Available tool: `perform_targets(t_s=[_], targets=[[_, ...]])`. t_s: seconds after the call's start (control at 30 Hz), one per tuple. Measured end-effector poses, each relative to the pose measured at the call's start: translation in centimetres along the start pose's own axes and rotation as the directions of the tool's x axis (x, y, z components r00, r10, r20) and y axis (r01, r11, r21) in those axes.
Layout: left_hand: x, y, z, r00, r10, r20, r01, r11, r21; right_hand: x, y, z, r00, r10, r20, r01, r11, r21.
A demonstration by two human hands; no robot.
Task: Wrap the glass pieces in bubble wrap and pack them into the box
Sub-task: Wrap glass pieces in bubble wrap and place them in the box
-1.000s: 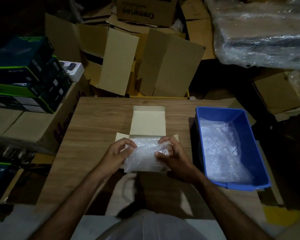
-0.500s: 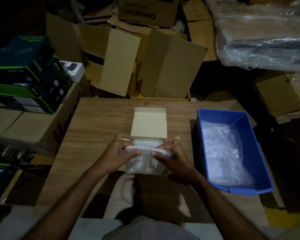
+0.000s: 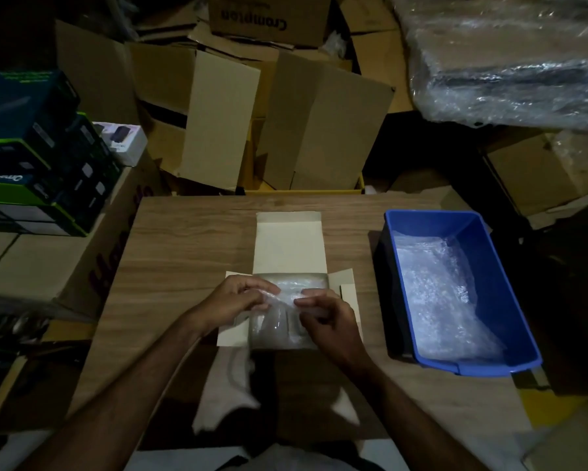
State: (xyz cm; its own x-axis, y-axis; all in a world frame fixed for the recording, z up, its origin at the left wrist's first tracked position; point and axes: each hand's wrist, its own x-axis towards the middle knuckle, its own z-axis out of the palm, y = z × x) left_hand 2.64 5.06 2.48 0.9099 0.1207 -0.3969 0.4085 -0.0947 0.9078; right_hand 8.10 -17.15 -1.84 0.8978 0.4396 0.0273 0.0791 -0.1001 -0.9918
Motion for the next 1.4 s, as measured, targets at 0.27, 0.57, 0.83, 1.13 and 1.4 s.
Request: perform_targets(t_s=[0.27,0.57,0.83,1.13,1.4], targets=[[5.2,-0.3,-0.5,0.982,0.174,0.078,-0.191,0.879,0.437,-1.7,1.7,1.8,0.999,0.036,-0.034,-0.047,0.891,-0.452],[8.3,-2.3,1.7,0.887,0.403,0.225,-0.401,0.429,0.81,-1.5,3.1,3.7,0.987,0.125,0.103,-0.013,0.696,-0.718],[7.5,-3.4,1.6,0.861,0.407,0.305,-0.422,0.235,0.876,-1.2,3.1,3.7,0.969,0.183,0.167,0.037,0.561,-0.827],[7.2,-3.9,1.2,0.871,0.256,0.418,-0.442,0.038,0.896,-0.3,2.5,4.0,0.958,0.252,0.135,0.016,0.422,-0.906],[6.4,-5.7,1.2,0.883,0.191,0.428,-0.427,-0.048,0.903,-0.3,2.5,4.4,0.946,0.283,0.16,0.056,0.342,-0.938]])
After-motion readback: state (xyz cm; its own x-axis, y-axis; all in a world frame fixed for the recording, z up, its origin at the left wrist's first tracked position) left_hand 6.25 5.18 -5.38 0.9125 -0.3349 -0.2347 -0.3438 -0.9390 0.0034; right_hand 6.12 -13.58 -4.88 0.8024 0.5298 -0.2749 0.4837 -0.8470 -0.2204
